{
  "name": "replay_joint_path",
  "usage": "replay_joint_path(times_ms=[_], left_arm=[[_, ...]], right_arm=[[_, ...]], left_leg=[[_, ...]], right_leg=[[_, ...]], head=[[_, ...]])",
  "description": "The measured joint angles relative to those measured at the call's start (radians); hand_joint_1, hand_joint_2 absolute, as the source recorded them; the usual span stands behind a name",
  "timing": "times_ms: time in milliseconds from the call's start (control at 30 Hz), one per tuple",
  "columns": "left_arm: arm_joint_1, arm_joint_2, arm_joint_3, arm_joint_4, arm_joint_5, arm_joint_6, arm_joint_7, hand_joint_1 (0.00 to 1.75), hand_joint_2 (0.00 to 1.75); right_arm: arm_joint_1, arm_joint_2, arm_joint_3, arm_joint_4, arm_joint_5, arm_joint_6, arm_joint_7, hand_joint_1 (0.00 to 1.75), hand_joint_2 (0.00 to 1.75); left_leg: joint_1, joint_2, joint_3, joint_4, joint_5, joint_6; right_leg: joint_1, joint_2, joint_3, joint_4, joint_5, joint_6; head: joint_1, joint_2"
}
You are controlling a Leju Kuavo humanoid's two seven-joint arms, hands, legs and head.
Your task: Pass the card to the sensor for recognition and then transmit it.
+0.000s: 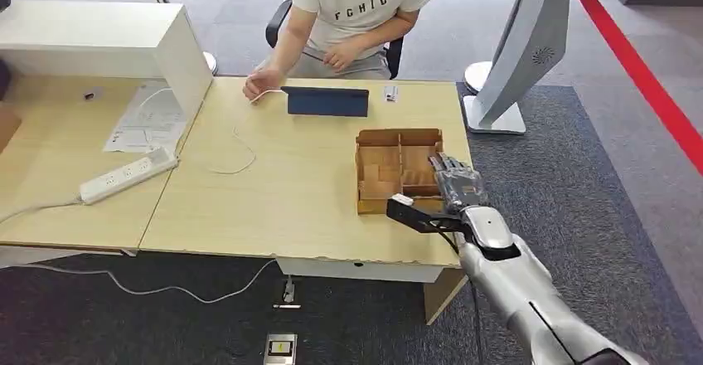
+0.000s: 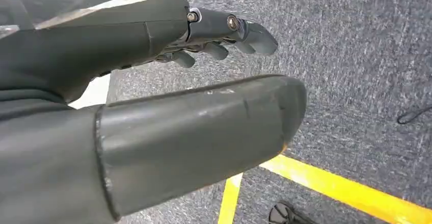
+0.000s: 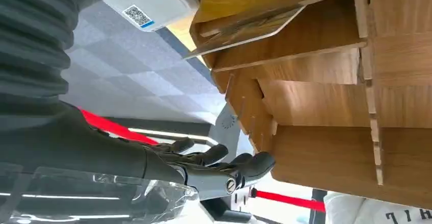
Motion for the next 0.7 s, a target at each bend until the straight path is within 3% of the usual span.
replay_joint_path(times_ms=[700], left_arm=[[0.000,-0.002,0.000,0.000,-0.004,0.022,0.011,0.00,0.00]], right_arm=[[0.007,0.019,0.017,0.013,-0.015,0.006,-0.028,0.00,1.75]], left_leg=[[0.000,0.000,0.000,0.000,0.000,0.000]], right_leg=[[0.000,0.000,0.000,0.000,0.000,0.000]], head=[[0.000,0.000]])
